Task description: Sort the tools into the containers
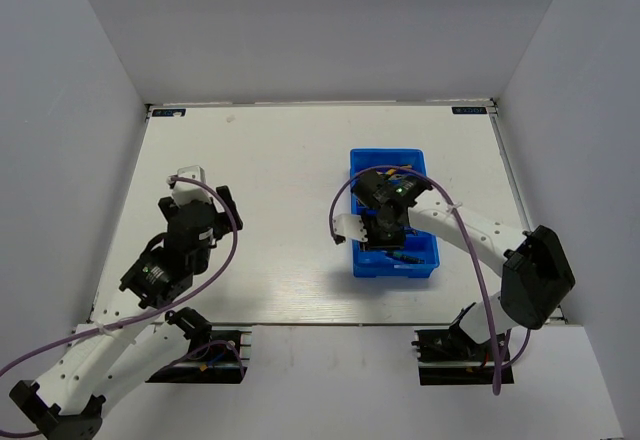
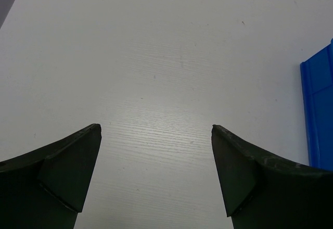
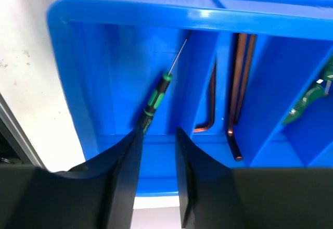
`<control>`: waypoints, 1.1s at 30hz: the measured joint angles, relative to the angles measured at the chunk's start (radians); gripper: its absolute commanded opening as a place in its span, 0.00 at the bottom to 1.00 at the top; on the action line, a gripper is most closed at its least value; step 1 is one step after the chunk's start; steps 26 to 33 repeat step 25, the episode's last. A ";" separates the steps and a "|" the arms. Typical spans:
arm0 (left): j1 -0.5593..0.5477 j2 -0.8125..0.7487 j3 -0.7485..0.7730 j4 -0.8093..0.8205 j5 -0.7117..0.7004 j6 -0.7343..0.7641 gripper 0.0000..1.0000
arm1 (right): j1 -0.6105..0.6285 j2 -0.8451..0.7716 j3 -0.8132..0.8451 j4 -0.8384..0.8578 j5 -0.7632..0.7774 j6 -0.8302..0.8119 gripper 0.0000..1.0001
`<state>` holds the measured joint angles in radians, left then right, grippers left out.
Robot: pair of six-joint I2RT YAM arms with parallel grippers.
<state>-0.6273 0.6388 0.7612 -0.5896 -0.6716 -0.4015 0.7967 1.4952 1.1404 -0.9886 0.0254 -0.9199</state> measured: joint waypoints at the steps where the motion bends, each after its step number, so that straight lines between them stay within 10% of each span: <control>1: 0.000 0.001 0.000 0.000 0.003 0.001 0.97 | -0.003 0.000 0.007 0.001 0.000 0.002 0.39; 5: 0.000 0.002 -0.001 0.013 0.013 0.007 0.93 | -0.019 -0.008 0.036 -0.003 -0.035 0.008 0.32; 7: 0.000 0.002 -0.002 0.023 0.023 0.012 0.81 | -0.030 -0.030 0.051 -0.003 -0.058 0.023 0.00; 10: 0.000 0.004 -0.010 0.060 0.055 0.036 0.06 | -0.058 -0.094 0.051 0.060 -0.028 0.117 0.00; 11: 0.000 0.009 -0.013 0.071 0.074 0.051 0.00 | -0.073 -0.128 0.029 0.122 0.012 0.163 0.00; 15: 0.001 0.089 -0.010 0.127 0.195 0.132 0.00 | -0.197 -0.226 -0.065 0.354 0.178 0.369 0.00; 16: 0.001 0.125 -0.005 0.139 0.240 0.158 0.08 | -0.253 -0.226 -0.064 0.385 0.193 0.427 0.12; 17: 0.001 0.156 0.005 0.144 0.272 0.183 0.25 | -0.304 -0.226 -0.063 0.419 0.205 0.498 0.51; 18: 0.001 0.201 0.021 0.155 0.311 0.211 0.64 | -0.356 -0.226 -0.061 0.444 0.216 0.564 0.69; 20: 0.001 0.279 0.062 0.155 0.364 0.244 0.77 | -0.444 -0.229 -0.061 0.472 0.240 0.663 0.91; 33: 0.001 0.388 0.117 0.186 0.427 0.313 0.89 | -0.488 -0.309 -0.129 0.539 0.341 0.799 0.91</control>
